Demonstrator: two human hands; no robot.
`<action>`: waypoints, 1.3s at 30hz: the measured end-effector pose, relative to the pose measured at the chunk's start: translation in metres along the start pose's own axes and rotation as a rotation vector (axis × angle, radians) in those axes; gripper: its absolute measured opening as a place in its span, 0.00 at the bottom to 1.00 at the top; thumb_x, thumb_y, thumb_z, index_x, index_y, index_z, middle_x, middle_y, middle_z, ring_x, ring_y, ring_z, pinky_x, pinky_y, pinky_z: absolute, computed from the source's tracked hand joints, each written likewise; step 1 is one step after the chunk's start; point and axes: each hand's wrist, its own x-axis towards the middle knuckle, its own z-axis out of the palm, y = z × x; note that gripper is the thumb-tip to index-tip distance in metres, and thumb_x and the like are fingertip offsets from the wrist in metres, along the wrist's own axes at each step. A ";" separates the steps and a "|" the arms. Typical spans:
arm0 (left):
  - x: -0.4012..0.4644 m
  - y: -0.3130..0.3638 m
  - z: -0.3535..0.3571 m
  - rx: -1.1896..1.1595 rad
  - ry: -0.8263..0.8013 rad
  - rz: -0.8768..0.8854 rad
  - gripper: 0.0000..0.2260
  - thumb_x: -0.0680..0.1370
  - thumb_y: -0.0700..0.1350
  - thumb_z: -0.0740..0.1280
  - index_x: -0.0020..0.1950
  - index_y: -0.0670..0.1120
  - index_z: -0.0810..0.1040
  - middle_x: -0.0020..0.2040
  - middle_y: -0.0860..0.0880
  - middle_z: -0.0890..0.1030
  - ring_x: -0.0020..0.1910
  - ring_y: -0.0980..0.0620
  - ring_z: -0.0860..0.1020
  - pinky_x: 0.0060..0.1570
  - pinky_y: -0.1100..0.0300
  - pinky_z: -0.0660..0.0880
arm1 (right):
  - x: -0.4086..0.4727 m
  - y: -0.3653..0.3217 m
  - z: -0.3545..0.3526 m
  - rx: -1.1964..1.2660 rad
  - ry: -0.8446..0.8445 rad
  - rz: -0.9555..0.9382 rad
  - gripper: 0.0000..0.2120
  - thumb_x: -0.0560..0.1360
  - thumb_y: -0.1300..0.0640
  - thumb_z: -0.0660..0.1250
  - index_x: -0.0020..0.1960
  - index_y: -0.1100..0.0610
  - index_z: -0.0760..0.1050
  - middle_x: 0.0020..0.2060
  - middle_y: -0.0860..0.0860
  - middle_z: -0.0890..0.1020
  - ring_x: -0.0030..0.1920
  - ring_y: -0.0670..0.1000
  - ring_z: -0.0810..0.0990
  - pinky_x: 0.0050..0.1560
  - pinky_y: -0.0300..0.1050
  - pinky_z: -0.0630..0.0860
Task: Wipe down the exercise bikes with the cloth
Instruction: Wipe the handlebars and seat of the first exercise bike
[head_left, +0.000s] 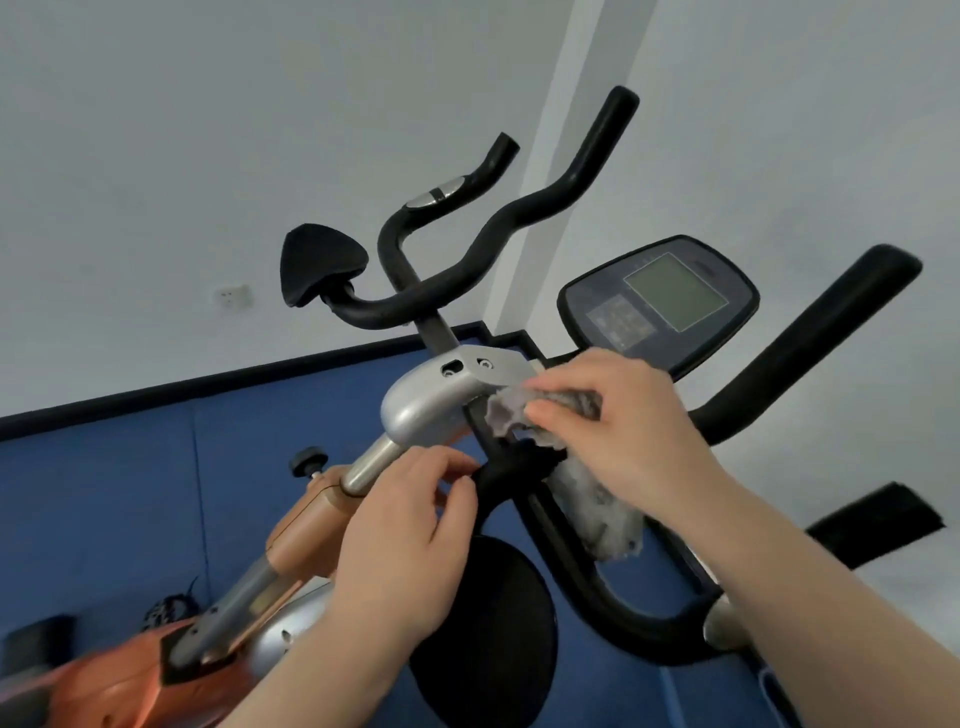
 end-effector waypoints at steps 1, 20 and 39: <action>0.000 0.000 0.000 -0.015 0.007 0.003 0.07 0.75 0.51 0.58 0.46 0.59 0.76 0.41 0.60 0.77 0.43 0.61 0.75 0.42 0.62 0.73 | 0.010 0.001 -0.011 -0.024 0.065 -0.040 0.08 0.73 0.52 0.70 0.51 0.46 0.82 0.43 0.43 0.79 0.44 0.40 0.76 0.46 0.30 0.69; 0.000 -0.004 -0.001 -0.022 -0.036 0.024 0.06 0.76 0.52 0.58 0.48 0.59 0.74 0.45 0.59 0.77 0.47 0.61 0.74 0.44 0.59 0.74 | 0.053 0.005 0.033 -0.177 -0.240 -0.087 0.06 0.68 0.51 0.75 0.44 0.42 0.84 0.41 0.40 0.80 0.43 0.41 0.77 0.48 0.41 0.74; -0.002 -0.005 -0.002 -0.028 -0.050 0.019 0.05 0.77 0.51 0.59 0.47 0.60 0.74 0.44 0.61 0.77 0.45 0.62 0.75 0.45 0.56 0.76 | 0.058 0.017 0.007 -0.212 -0.535 0.152 0.21 0.74 0.51 0.67 0.26 0.57 0.65 0.22 0.50 0.63 0.24 0.48 0.59 0.30 0.42 0.60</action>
